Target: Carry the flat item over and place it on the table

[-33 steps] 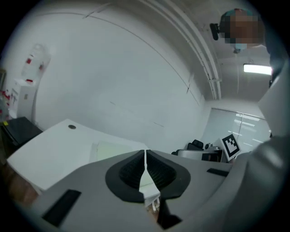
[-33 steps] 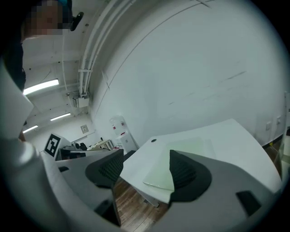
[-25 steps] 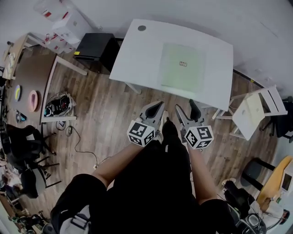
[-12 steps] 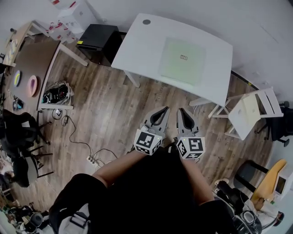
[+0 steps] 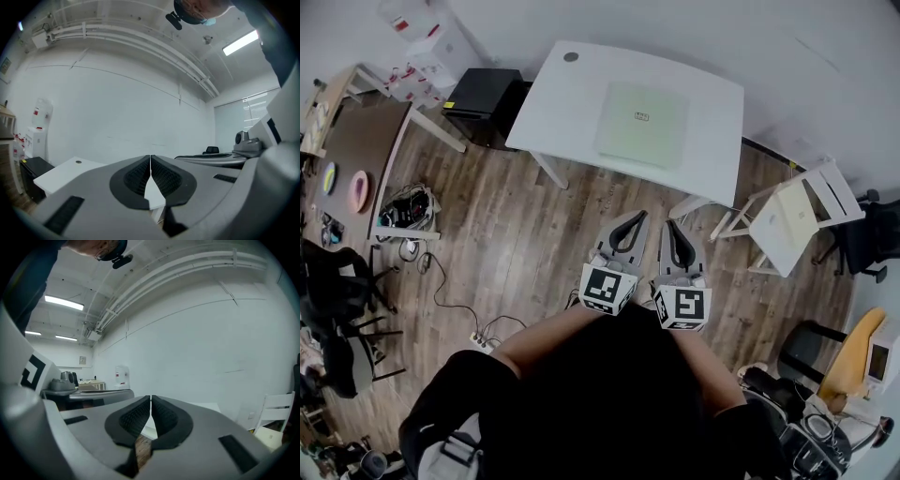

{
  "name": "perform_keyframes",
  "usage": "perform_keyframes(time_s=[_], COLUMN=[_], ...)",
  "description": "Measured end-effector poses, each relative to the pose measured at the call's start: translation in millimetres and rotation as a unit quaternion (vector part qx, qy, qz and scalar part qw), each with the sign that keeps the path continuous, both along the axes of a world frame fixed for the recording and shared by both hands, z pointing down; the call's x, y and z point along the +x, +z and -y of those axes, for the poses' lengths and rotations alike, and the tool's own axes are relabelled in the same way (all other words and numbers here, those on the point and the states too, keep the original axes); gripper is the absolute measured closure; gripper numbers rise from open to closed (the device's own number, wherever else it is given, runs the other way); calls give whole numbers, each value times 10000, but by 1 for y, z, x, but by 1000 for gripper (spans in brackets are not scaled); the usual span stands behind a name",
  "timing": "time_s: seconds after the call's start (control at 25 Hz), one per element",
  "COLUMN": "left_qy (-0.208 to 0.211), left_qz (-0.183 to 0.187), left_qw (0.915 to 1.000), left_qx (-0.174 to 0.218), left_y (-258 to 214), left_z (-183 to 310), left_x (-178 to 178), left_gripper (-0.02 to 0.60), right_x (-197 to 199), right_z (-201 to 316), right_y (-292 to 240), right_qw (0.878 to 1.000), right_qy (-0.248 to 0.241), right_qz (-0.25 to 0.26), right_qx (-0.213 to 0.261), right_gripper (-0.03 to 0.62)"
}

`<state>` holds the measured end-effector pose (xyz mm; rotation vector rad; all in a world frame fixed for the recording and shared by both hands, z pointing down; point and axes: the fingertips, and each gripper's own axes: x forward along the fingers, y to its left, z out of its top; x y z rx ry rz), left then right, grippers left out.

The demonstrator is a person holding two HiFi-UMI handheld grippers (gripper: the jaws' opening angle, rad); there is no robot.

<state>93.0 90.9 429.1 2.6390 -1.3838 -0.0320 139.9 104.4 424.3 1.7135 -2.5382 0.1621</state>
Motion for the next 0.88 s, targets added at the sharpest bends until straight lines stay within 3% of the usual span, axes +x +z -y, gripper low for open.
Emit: perform_keyframes(time_s=[0.44, 0.88], left_qy=[357, 243], left_qz=[91, 124], left_qw=[9988, 9986], left_qx=[308, 455], left_y=[-15, -16], left_z=[-21, -27], left_x=[35, 8], left_gripper=[565, 565], right_x=[28, 2], right_z=[-19, -23], right_y=[-10, -8], right_qw=[9994, 9991], right_qy=[293, 266], right_qz=[-117, -132], right_qx=[173, 287], right_gripper=[557, 557])
